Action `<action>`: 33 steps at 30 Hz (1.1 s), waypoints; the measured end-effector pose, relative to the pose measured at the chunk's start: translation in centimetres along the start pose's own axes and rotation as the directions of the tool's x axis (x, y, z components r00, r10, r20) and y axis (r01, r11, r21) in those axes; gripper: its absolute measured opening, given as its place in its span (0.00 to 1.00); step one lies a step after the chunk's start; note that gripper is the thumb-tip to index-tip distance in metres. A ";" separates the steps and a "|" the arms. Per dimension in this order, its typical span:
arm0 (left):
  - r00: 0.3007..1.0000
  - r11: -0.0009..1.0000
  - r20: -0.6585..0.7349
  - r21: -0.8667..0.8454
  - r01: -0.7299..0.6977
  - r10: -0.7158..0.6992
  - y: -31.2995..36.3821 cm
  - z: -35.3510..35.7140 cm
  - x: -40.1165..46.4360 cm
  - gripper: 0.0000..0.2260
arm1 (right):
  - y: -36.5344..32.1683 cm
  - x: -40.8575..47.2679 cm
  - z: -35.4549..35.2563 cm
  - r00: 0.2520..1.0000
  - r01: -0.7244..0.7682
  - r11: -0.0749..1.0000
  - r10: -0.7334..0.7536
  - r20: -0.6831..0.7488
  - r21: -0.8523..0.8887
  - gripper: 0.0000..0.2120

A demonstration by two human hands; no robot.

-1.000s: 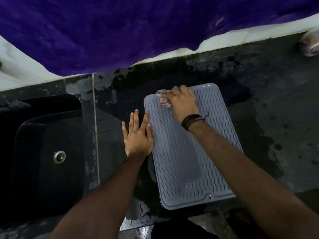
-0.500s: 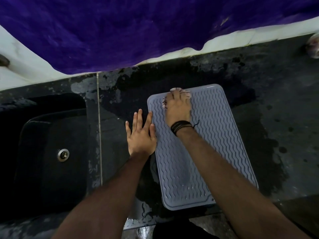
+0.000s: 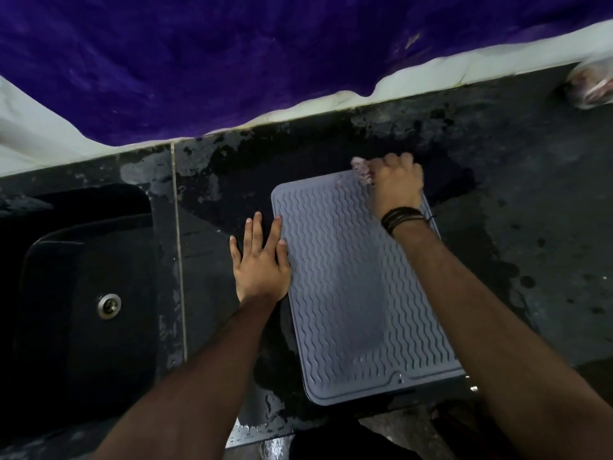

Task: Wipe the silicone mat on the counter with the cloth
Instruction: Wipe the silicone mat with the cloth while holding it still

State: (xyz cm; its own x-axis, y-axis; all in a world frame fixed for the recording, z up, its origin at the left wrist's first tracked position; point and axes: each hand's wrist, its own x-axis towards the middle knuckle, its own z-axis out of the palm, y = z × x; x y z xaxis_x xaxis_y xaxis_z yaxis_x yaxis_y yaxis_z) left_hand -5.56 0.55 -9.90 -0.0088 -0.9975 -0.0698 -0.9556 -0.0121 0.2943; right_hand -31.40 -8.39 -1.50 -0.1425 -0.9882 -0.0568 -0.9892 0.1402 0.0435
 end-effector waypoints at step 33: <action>0.999 1.000 -0.037 -0.003 -0.017 0.017 0.0 0.1 0.0 0.24 | -10.0 -1.6 0.6 0.997 -0.033 0.995 0.027 0.069 0.090 0.24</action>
State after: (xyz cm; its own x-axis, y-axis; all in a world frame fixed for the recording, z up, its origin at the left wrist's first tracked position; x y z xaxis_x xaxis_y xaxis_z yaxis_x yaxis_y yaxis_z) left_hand -5.61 0.52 -9.96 -0.0141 -0.9995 -0.0295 -0.9543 0.0047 0.2987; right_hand -21.31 -8.20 -2.45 -0.1711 -0.9774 -0.1243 -0.9831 0.1778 -0.0445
